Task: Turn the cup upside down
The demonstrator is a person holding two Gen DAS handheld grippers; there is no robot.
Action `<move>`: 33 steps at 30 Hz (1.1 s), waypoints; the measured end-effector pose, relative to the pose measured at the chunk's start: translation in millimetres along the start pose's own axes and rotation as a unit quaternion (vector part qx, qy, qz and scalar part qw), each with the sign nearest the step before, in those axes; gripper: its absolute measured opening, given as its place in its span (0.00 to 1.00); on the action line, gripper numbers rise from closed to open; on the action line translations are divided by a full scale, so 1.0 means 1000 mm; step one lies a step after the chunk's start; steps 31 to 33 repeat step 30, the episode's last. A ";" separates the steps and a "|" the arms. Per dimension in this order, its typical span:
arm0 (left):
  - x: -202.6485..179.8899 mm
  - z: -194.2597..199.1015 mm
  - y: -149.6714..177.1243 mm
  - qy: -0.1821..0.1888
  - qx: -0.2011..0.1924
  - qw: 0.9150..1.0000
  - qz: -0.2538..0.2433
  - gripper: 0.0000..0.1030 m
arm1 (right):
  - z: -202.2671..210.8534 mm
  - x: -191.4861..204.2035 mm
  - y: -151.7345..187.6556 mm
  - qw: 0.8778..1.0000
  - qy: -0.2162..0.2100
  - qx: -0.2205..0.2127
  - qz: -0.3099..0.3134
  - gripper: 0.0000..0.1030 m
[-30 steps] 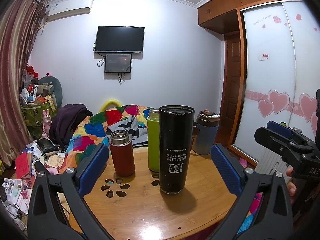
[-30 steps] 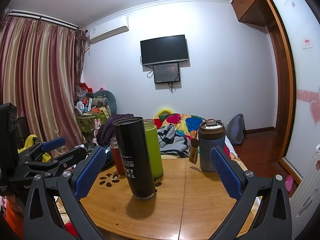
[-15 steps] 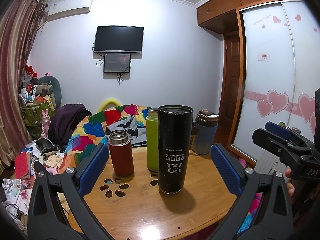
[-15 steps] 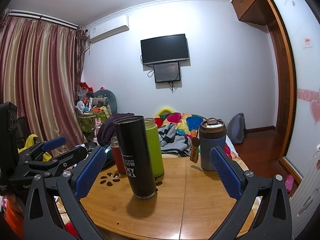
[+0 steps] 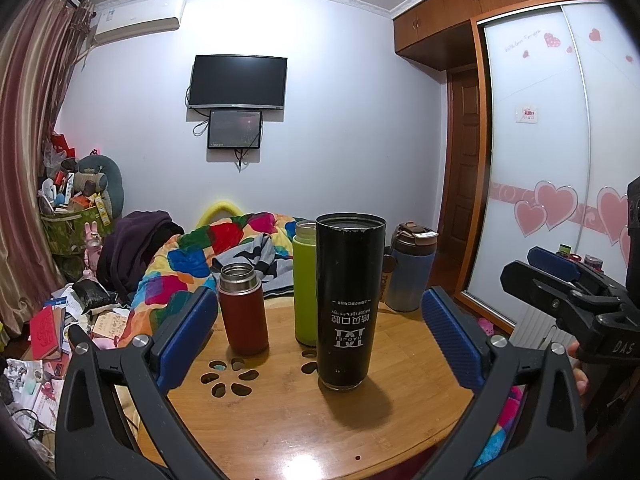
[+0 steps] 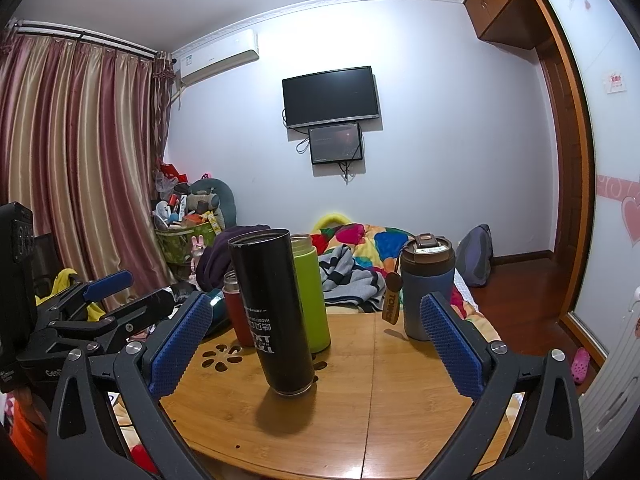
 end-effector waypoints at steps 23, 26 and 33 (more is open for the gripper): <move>-0.003 0.000 -0.001 0.010 0.002 1.000 0.000 1.00 | -0.003 0.004 0.002 1.000 -0.005 0.007 0.000 1.00; -0.003 -0.001 0.000 0.014 0.006 1.000 0.002 1.00 | -0.003 0.004 0.002 1.000 -0.005 0.007 0.001 1.00; -0.004 -0.002 0.001 0.016 0.007 1.000 0.003 1.00 | -0.004 0.004 0.004 1.000 -0.006 0.009 0.002 1.00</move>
Point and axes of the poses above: each gripper's, at about its wrist camera, not at the fingertips, and z roughly against the way its jaws point, x to its left, y to its underside, the point moved 6 cm from there along -z, roughly the way its jaws point, and after that the axes turned 4 degrees about y, right-handed, at the moved point
